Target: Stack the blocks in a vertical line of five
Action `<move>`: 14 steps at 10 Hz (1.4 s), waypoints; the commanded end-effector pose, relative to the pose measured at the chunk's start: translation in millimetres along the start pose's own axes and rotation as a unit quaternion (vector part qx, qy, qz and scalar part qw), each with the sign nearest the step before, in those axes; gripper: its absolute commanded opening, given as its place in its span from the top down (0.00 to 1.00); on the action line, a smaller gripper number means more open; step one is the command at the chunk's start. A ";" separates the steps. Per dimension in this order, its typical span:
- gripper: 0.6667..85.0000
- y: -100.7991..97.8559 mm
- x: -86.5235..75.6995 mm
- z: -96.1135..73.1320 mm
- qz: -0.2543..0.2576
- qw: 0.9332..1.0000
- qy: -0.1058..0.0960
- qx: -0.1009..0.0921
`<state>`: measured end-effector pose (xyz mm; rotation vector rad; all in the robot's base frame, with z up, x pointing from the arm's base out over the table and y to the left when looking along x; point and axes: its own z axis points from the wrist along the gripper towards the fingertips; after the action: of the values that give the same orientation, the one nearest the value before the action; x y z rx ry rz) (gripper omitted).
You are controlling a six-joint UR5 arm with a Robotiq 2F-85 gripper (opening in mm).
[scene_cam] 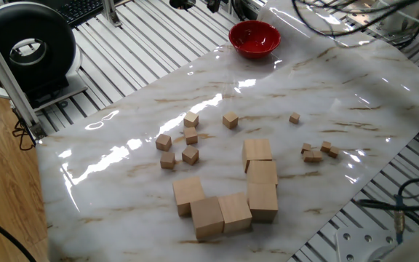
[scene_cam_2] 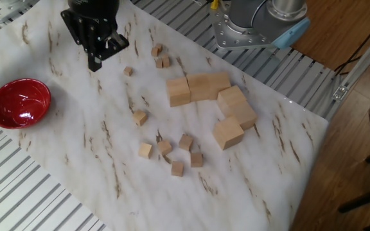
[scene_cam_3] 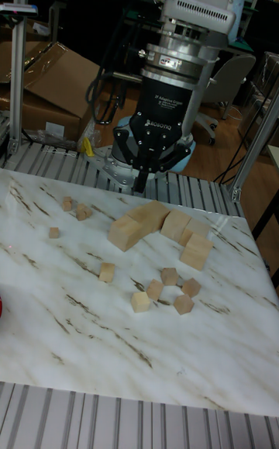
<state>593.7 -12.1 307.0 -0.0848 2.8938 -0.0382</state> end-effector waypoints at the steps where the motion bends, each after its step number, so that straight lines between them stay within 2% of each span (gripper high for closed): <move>1: 1.00 17.7 2.5 -2.6 -0.003 0.999 0.017 -0.039; 3: 1.00 29.8 12.3 0.5 0.003 0.998 0.038 -0.045; 4: 1.00 30.6 13.1 4.8 -0.006 0.998 0.040 -0.040; 5: 1.00 34.5 11.2 7.2 -0.008 0.999 0.035 -0.040; 7: 1.00 30.7 8.1 10.2 -0.015 0.999 0.028 -0.026; 9: 1.00 38.5 6.7 6.3 -0.009 0.999 0.022 -0.038; 11: 1.00 44.7 6.0 8.3 0.001 0.999 0.018 -0.038; 13: 1.00 53.1 -1.8 15.2 0.014 1.000 -0.009 -0.027; 14: 1.00 53.0 -6.6 23.3 0.023 0.999 -0.020 -0.012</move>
<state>594.3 31.3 290.3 -0.0753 2.9015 0.0214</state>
